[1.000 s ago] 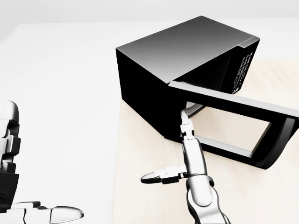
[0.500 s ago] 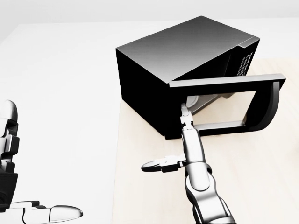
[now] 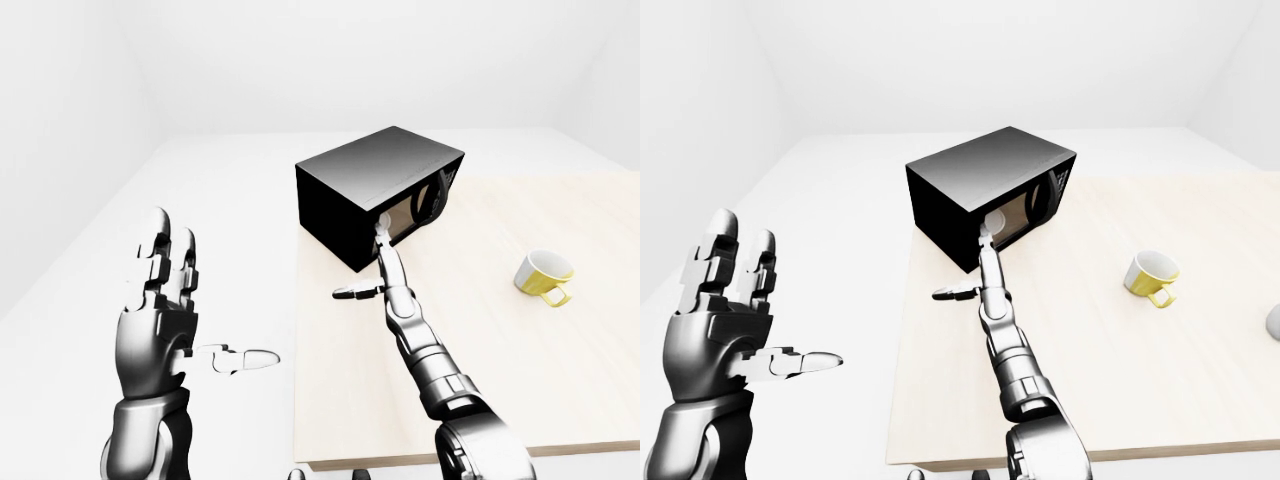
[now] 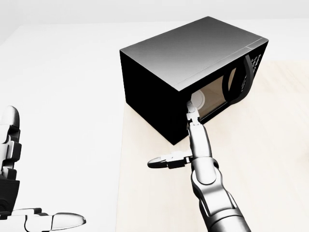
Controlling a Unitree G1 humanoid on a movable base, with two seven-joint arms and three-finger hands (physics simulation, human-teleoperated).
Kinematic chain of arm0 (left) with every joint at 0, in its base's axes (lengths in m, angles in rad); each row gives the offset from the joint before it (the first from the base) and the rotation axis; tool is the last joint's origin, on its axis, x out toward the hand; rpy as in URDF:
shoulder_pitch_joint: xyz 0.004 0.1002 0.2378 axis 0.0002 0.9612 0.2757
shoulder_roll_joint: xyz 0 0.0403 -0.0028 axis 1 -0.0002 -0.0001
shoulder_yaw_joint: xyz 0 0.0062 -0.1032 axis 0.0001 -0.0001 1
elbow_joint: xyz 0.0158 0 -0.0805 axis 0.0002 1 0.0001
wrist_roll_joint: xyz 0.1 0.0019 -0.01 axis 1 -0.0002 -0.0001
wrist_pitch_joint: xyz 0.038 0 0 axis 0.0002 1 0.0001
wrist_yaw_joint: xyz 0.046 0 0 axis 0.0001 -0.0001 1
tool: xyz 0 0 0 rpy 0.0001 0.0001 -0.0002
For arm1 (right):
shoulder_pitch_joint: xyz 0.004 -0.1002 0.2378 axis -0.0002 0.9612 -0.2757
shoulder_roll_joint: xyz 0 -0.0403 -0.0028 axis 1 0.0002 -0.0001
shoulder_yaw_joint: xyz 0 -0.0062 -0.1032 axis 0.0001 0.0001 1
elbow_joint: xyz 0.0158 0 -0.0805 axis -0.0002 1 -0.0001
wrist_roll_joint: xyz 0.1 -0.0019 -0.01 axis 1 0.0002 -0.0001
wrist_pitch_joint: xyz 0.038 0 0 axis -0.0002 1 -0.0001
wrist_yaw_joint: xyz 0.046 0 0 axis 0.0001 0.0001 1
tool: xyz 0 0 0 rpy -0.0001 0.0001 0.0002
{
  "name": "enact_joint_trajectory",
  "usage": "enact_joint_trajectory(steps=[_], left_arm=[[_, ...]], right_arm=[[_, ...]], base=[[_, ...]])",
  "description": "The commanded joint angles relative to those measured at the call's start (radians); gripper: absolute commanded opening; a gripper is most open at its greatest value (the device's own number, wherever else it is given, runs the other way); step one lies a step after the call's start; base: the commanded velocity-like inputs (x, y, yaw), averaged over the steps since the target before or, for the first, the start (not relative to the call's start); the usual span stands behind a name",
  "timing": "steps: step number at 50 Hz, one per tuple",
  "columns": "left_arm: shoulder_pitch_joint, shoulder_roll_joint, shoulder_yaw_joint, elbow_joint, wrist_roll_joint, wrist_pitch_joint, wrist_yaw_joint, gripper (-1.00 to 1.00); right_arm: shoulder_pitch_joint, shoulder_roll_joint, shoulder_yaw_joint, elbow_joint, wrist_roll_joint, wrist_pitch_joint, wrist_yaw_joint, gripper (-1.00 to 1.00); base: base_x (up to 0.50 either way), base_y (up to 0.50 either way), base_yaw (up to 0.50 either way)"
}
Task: Close the microwave.
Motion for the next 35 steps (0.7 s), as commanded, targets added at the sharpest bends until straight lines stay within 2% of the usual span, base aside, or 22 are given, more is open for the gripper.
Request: enact_joint_trajectory(steps=[1,13,19,20,22,26,35], left_arm=[[-0.003,0.002,0.002,-0.009,-0.002,0.0,0.002,1.0],[-0.011,0.002,0.003,-0.004,0.0,0.0,0.003,1.0],[-0.013,0.003,0.0,0.012,0.005,0.0,0.004,1.0],[-0.012,0.003,-0.001,0.014,0.005,0.0,0.004,1.0],[-0.015,0.004,0.002,0.009,0.003,0.0,0.005,1.0],[-0.018,0.006,0.003,0.007,0.003,0.0,0.006,1.0],[-0.024,0.005,0.013,0.005,0.0,0.0,0.004,1.0]], right_arm=[[-0.127,-0.018,-0.018,0.066,0.021,0.0,-0.017,1.0],[-0.127,-0.024,-0.021,0.038,0.03,0.0,-0.013,1.0],[0.013,-0.022,-0.005,-0.293,0.022,0.0,0.024,1.0],[0.029,-0.021,-0.003,-0.332,0.016,0.015,0.026,1.0],[0.12,-0.018,0.017,-0.515,-0.02,0.09,0.039,1.0],[0.233,-0.005,0.026,-0.731,-0.044,0.175,0.073,1.0],[0.393,-0.004,0.035,-1.032,-0.073,0.175,0.119,1.0]], base=[[0.0,0.0,0.0],[0.01,0.0,0.0],[0.0,0.0,0.0],[0.0,0.0,0.0],[0.0,0.0,0.0],[0.0,0.0,0.0],[0.0,0.0,0.0]])
